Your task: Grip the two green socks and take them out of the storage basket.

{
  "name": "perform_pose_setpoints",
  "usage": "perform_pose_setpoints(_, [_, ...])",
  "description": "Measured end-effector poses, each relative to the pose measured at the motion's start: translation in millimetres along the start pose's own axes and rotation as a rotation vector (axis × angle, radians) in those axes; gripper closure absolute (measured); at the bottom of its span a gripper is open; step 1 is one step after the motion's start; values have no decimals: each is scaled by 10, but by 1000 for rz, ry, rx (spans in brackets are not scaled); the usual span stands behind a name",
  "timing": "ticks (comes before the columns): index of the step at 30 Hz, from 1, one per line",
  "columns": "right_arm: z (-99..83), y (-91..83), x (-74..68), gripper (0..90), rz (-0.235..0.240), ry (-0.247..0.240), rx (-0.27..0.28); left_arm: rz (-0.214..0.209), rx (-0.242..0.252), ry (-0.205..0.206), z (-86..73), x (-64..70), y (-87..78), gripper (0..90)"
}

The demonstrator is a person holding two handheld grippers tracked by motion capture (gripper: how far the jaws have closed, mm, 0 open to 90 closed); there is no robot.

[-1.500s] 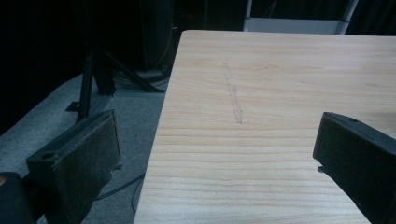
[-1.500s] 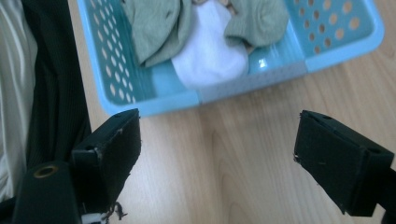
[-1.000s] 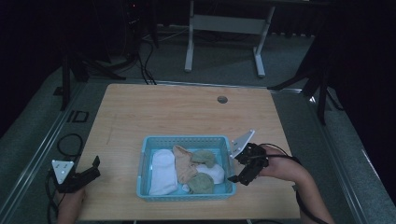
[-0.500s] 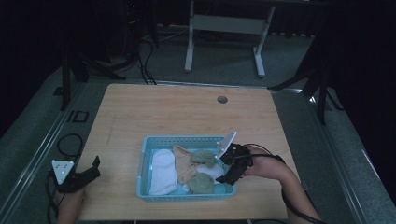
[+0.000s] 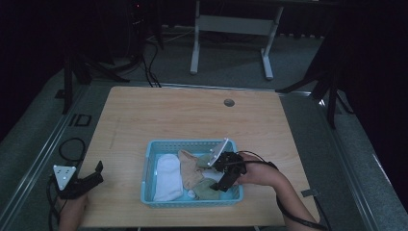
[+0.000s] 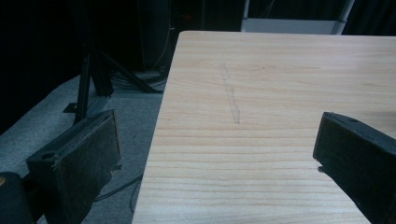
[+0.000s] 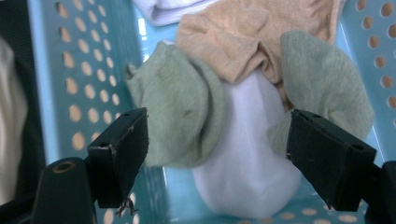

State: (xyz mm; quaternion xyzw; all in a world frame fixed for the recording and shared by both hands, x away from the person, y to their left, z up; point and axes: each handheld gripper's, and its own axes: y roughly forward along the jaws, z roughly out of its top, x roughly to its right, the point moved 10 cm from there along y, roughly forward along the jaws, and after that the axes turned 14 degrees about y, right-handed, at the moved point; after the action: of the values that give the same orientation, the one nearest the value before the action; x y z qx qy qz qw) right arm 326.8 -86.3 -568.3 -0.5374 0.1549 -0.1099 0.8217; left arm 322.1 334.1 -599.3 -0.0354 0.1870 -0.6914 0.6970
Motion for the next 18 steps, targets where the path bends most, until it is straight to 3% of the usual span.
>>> perform_pose_setpoints(2, [13,33,-5,285,-3,3,-5,0,0,1,0,1,0,4])
perform_pose_setpoints(3, [26,56,-14,376,-5,-2,-6,0,-2,1,-1,0,0,4])
perform_pose_setpoints(4, [26,56,-14,376,-5,-2,-6,0,-2,1,-1,0,0,3])
perform_pose_setpoints(5, [34,82,-27,454,-7,-5,-16,1,-2,2,-2,0,0,3])
perform_pose_setpoints(17, [31,238,-59,515,24,-8,-63,3,-6,5,-5,0,2,4])
perform_pose_setpoints(18, [22,259,-55,568,18,-13,-69,2,-6,6,-4,1,2,3])
